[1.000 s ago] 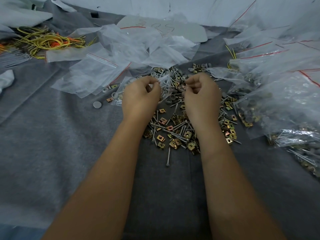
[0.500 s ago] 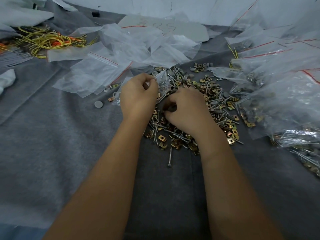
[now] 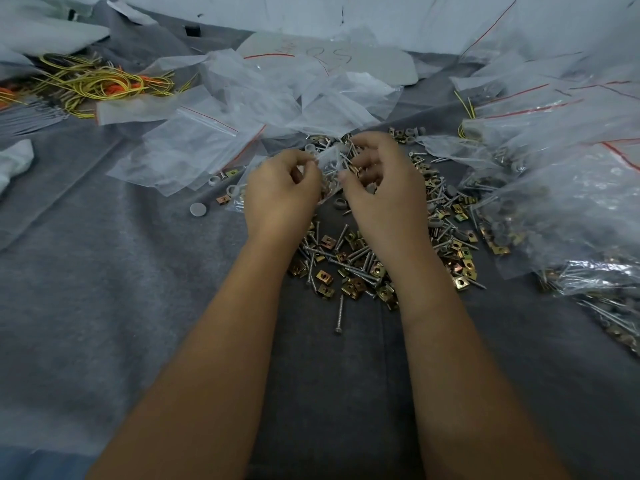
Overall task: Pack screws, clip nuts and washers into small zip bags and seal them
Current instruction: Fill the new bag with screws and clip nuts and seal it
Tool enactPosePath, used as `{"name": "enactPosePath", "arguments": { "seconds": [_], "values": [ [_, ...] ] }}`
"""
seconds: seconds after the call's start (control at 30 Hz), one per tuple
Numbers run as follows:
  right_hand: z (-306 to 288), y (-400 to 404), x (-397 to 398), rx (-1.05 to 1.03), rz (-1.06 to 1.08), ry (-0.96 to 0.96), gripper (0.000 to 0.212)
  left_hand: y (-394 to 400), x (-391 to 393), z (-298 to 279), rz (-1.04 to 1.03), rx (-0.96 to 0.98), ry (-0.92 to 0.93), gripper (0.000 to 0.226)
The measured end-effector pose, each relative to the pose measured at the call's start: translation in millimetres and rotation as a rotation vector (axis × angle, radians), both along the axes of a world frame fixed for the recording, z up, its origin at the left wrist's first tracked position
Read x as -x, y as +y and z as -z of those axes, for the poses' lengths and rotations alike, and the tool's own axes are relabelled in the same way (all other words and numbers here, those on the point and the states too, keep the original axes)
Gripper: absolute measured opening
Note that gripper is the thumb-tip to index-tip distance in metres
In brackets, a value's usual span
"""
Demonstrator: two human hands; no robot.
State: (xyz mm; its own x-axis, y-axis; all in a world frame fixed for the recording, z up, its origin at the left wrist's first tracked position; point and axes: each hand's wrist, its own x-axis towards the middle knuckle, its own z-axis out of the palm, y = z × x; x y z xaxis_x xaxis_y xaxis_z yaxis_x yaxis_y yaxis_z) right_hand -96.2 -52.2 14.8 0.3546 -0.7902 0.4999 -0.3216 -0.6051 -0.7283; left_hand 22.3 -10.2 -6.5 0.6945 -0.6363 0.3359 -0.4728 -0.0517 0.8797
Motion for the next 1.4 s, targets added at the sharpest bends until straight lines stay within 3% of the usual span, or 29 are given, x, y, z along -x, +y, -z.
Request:
{"name": "enactPosePath", "arguments": {
  "seconds": [0.1,0.23,0.33,0.43,0.6,0.8,1.0,1.27,1.4],
  "values": [
    [1.0,-0.4,3.3,-0.023,-0.007,0.088,0.017,0.1,-4.3,-2.2,-0.094,0.122,0.109,0.016],
    [0.3,3.1,1.2,-0.042,-0.176,0.336,0.02,2.8,-8.8,-6.8,-0.215,0.314,0.215,0.017],
    [1.8,6.8,-5.6,0.07,-0.279,0.551,0.027,3.2,-9.3,-8.0,-0.232,0.356,0.248,0.018],
    [4.1,5.3,-4.9,0.119,-0.221,0.648,0.03,2.4,-8.0,-7.6,-0.201,0.338,0.25,0.018],
    [6.6,-1.4,3.5,0.12,-0.047,0.615,0.022,0.1,-7.6,-4.1,-0.142,0.252,0.235,0.021],
    [8.9,2.8,-4.9,0.221,0.035,0.622,0.014,-1.7,-3.4,-0.3,-0.033,0.049,0.076,0.021],
    [9.0,5.4,-6.4,0.155,0.054,0.537,0.007,-2.4,-2.8,1.8,-0.012,-0.015,0.048,0.015],
    [2.8,-2.3,-1.5,0.001,0.194,0.099,0.014,-2.7,-2.4,3.1,0.01,-0.066,-0.014,0.014],
    [2.2,-4.4,1.3,-0.098,0.182,0.095,0.018,-2.4,-2.9,3.7,0.003,-0.07,-0.014,0.015]
  ]
}}
